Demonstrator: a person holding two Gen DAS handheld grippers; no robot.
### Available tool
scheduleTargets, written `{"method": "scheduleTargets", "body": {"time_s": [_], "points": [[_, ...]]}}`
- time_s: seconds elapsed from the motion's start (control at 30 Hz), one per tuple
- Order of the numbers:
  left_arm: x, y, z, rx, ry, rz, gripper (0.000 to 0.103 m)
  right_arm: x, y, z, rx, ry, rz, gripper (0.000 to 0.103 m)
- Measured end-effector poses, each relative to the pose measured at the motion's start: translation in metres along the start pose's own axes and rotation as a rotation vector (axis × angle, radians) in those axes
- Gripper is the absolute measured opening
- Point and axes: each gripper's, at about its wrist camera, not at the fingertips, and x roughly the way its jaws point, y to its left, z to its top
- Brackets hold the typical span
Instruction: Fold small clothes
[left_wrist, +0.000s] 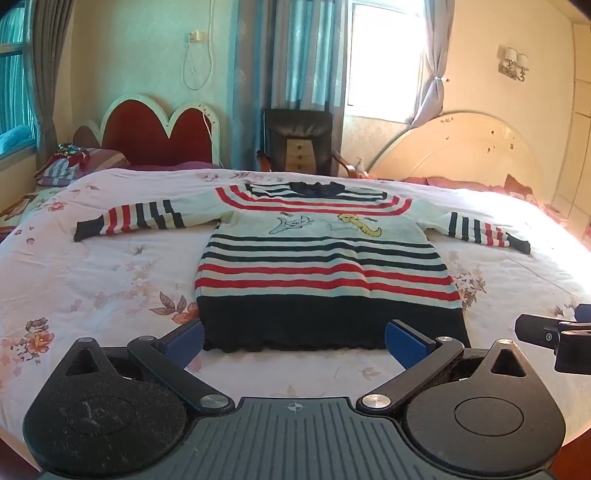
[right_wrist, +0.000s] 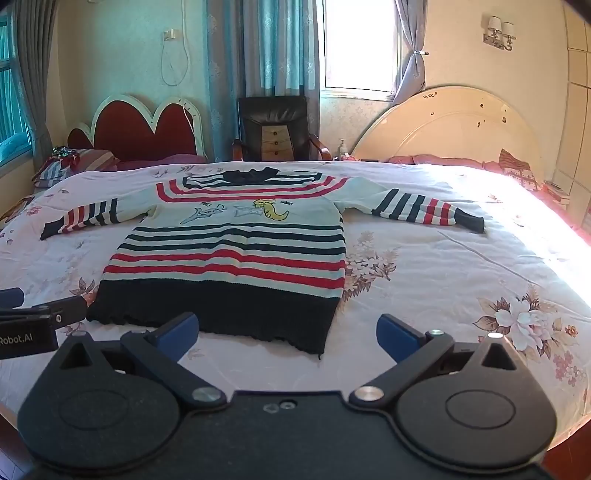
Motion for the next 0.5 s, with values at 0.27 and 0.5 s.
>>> {"method": "scheduleTargets", "body": {"time_s": [0.27, 0.5], "points": [[-0.0019, -0.0059, -0.0048, 0.007, -0.012, 0.006, 0.103, -0.0014, -0.0018, 0.0009, 0.001, -0.001, 0.002, 0.102], [-0.0028, -0.0067, -0.0057, 0.007, -0.017, 0.006, 0.103, -0.0026, -0.0019, 0.0014, 0.000, -0.001, 0.002, 0.102]]}}
